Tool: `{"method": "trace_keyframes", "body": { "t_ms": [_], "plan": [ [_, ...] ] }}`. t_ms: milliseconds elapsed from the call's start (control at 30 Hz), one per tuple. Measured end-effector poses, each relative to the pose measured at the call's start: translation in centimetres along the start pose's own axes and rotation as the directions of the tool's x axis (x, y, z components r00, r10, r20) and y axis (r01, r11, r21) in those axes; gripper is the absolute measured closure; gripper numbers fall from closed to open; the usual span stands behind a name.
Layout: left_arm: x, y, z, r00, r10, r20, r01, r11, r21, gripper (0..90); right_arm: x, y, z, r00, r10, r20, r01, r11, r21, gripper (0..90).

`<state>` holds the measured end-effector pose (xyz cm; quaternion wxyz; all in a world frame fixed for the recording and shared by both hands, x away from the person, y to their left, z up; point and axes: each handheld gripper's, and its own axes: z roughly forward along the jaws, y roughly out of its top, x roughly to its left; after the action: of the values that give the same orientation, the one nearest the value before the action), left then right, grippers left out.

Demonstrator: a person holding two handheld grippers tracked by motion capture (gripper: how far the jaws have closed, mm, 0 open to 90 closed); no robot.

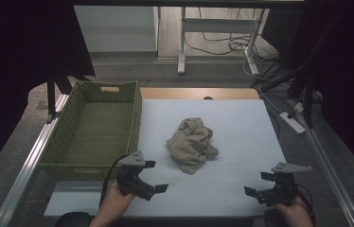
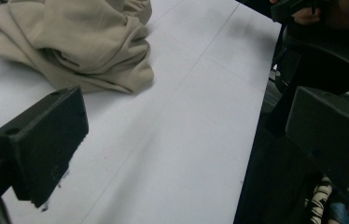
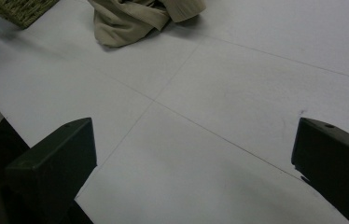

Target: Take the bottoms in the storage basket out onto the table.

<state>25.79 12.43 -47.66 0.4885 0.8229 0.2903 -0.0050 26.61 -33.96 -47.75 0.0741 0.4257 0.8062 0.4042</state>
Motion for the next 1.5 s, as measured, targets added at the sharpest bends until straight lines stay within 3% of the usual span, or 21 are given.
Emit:
{"method": "trace_keyframes", "body": {
  "t_ms": [200, 433, 833, 1500],
  "plan": [
    [-0.1, -0.7, -0.9, 0.9999, -0.011, -0.003, 0.011, 0.9999, -0.006, 0.1, 0.0, 0.0, 0.0, 1.0, 0.0, 0.0, 0.0, 1.0, 0.001, 0.5],
    [-0.9, -1.4, -1.6, 0.9998, 0.019, -0.008, -0.019, 0.9998, 0.001, 0.6, 0.0, 0.0, 0.0, 1.0, 0.0, 0.003, 0.0, 1.0, 0.002, 0.5],
    [-0.9, -2.6, -2.4, 1.0, -0.004, -0.002, 0.004, 1.0, 0.007, 0.9, 0.0, 0.0, 0.1, 1.0, 0.001, 0.004, -0.001, 1.0, 0.005, 0.5],
    [-0.2, -5.0, -5.5, 0.9927, -0.076, -0.093, 0.074, 0.9968, -0.031, 0.0, 0.0, 0.0, 0.1, 1.0, 0.003, 0.005, -0.003, 1.0, 0.007, 0.5]
  ]
}}
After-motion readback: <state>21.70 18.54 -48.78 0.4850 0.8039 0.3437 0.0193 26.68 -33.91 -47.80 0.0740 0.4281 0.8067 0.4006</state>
